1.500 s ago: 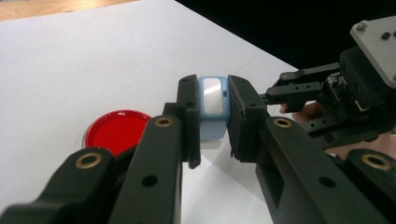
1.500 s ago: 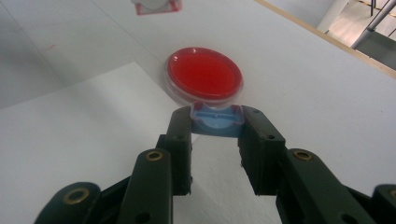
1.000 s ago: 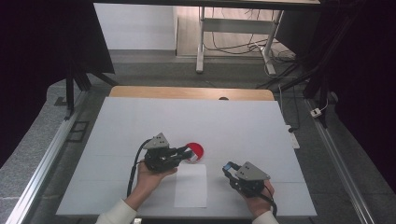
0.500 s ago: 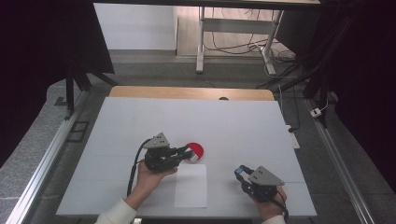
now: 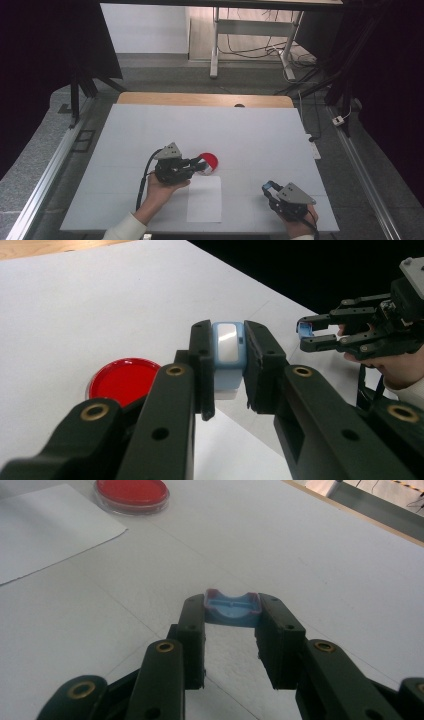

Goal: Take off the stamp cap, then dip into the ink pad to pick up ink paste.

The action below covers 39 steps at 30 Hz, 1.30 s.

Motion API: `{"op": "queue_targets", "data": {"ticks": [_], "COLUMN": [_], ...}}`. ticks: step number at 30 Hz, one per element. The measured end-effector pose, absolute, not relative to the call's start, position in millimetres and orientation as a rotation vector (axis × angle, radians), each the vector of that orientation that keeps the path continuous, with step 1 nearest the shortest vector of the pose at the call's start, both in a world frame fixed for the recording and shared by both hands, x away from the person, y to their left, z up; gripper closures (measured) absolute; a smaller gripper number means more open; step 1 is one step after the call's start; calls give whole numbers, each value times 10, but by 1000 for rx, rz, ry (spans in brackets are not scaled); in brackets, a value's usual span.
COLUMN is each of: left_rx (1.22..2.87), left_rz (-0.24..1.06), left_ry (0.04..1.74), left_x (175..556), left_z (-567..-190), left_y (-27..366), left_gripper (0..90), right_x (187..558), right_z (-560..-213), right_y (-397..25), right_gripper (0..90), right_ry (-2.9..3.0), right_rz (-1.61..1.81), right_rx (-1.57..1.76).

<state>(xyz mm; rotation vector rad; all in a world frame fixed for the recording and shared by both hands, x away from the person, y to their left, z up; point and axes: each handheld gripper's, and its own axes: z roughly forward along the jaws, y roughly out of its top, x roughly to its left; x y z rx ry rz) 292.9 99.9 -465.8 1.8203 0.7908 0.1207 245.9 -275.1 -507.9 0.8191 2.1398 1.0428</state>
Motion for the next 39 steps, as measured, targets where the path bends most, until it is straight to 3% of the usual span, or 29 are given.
{"op": "queue_targets", "data": {"ticks": [39], "left_rx": [1840], "left_rz": [220], "left_ry": [814], "left_x": [2969], "left_z": [-4601], "left_y": [1088], "left_gripper": [753], "right_x": [2480], "right_z": [-5069], "right_y": [-2948], "right_gripper": [650], "right_ry": [2105], "right_rz": [1034], "right_rx": [858]}}
